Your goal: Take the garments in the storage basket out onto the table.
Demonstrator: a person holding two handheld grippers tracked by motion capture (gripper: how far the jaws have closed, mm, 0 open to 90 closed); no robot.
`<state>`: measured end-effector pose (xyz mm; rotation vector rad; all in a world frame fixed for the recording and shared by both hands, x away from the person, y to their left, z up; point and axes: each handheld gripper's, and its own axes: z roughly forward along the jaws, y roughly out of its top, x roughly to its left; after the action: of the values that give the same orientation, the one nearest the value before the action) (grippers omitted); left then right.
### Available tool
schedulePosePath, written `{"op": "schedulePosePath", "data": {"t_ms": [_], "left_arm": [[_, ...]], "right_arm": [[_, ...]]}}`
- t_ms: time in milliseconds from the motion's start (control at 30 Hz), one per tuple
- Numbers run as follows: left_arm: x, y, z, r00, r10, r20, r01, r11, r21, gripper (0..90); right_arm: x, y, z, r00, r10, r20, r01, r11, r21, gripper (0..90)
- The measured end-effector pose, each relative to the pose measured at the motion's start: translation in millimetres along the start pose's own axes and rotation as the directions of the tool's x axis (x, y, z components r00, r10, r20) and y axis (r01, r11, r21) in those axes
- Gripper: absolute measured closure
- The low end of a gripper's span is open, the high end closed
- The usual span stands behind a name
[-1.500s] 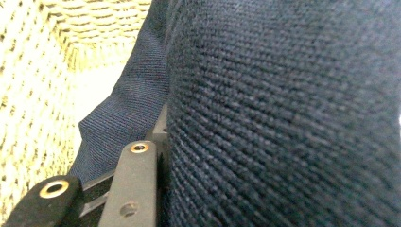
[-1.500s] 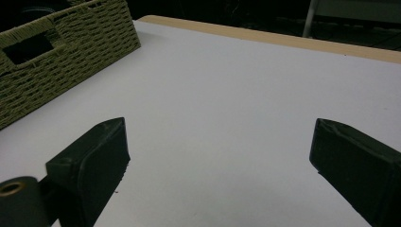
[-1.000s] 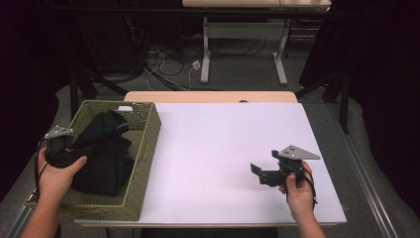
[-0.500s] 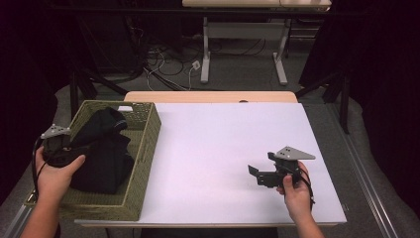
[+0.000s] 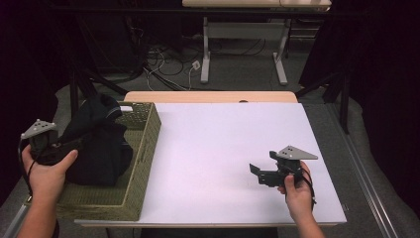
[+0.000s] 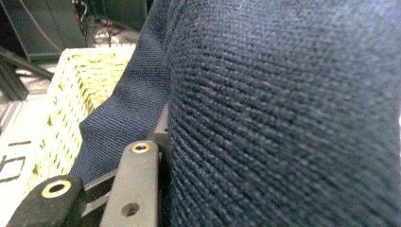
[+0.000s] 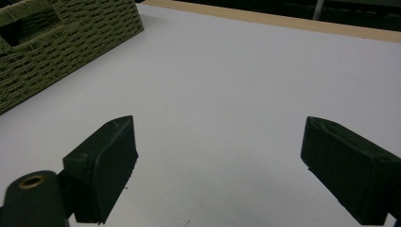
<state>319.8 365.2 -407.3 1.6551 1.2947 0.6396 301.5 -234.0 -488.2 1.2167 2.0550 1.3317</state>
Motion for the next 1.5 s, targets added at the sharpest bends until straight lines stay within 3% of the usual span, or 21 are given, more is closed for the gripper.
{"op": "schedulePosePath", "data": {"t_ms": [333,667,767,1033,1300,1500], "left_arm": [[-11.6,12.4,-15.8,0.9994,-0.005,0.033,0.009,0.9948,-0.101,61.6],[-24.1,28.4,-29.1,0.9968,-0.012,0.079,0.027,0.9797,-0.199,61.8],[-28.3,31.6,-30.4,0.9957,-0.009,0.093,0.028,0.9775,-0.209,61.8],[-52.4,36.8,-31.3,0.9867,0.019,0.161,0.025,0.9641,-0.264,61.8],[-73.4,40.0,-25.8,0.976,0.063,0.209,-0.005,0.9638,-0.266,61.8],[-92.3,41.2,-16.3,0.9635,0.085,0.254,-0.014,0.9633,-0.268,61.8]], "right_arm": [[-0.2,0.5,-0.9,1.0,0.003,0.008,-0.003,1.0,-0.007,10.6],[-0.6,1.0,-1.5,0.9999,0.003,0.01,-0.003,1.0,-0.012,10.4],[-0.5,1.4,-1.9,1.0,0.004,0.008,-0.004,1.0,-0.01,10.4],[-1.1,1.7,-2.4,1.0,0.002,0.009,-0.002,1.0,-0.018,10.3],[-0.4,2.1,-1.9,0.9999,0.006,0.013,-0.006,1.0,-0.02,10.3],[-0.7,2.6,-1.6,0.9999,0.005,0.009,-0.005,1.0,-0.021,10.3]]}}
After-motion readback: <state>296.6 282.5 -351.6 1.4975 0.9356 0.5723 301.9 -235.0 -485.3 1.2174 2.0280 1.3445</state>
